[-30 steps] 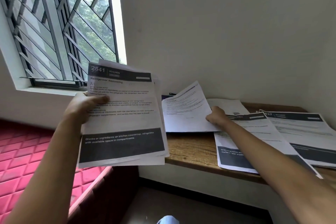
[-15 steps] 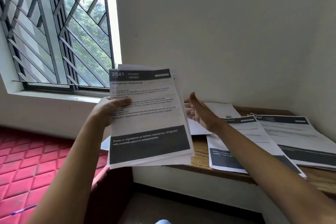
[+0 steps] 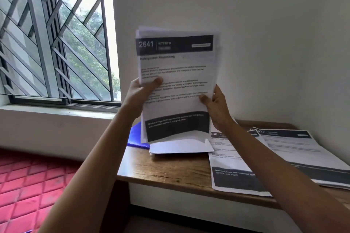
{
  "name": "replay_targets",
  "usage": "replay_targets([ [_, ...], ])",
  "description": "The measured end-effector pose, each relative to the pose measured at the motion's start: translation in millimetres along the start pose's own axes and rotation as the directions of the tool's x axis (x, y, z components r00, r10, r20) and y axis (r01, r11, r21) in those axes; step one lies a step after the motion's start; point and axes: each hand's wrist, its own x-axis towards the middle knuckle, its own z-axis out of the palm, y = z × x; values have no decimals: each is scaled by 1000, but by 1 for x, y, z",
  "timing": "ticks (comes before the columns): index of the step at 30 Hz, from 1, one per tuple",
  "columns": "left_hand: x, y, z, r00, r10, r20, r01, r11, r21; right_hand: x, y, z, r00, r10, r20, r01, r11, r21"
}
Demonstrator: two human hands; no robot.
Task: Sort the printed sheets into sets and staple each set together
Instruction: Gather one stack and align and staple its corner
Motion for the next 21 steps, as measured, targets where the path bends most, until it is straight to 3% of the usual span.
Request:
replay_targets([
  [10,-23,-86,5,994,-106,-25,108,984,139,-38,49,-20,991,130,27,-125,983,-138],
  [21,-11,-81,12,993,-71,-97,88,980,179,-27,45,-21,989,138,-42,-143,982,-123],
])
